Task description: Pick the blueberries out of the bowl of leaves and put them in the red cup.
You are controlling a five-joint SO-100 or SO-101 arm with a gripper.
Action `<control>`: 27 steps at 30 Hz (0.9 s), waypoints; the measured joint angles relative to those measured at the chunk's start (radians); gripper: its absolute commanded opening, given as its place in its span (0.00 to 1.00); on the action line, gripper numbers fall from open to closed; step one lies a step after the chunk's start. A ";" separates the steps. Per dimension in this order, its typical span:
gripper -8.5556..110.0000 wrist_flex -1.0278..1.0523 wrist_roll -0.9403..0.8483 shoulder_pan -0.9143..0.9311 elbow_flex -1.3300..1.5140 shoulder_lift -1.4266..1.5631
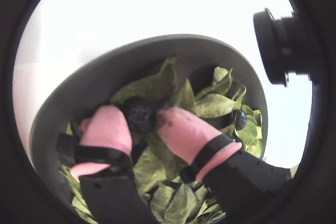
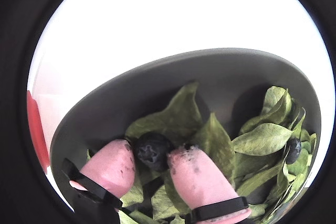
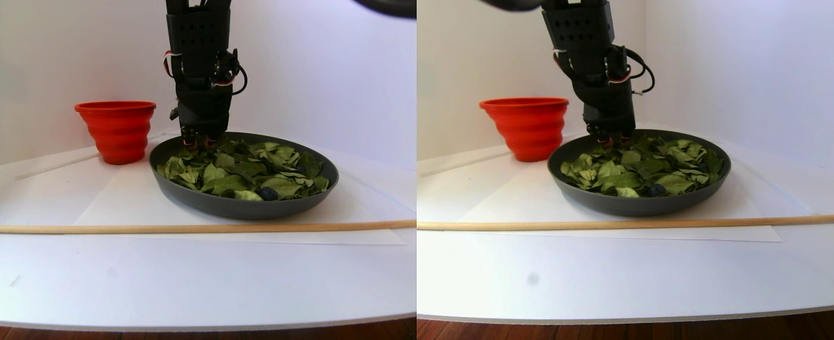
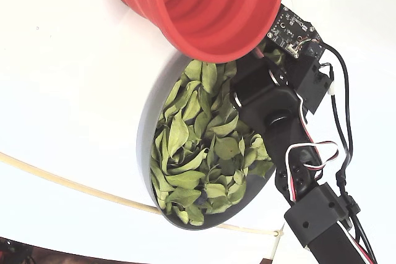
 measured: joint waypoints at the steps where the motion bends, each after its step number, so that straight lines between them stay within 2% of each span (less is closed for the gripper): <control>1: 0.17 0.000 -0.003 0.000 0.000 0.000; 27: 0.15 -0.002 -0.003 0.000 0.072 0.041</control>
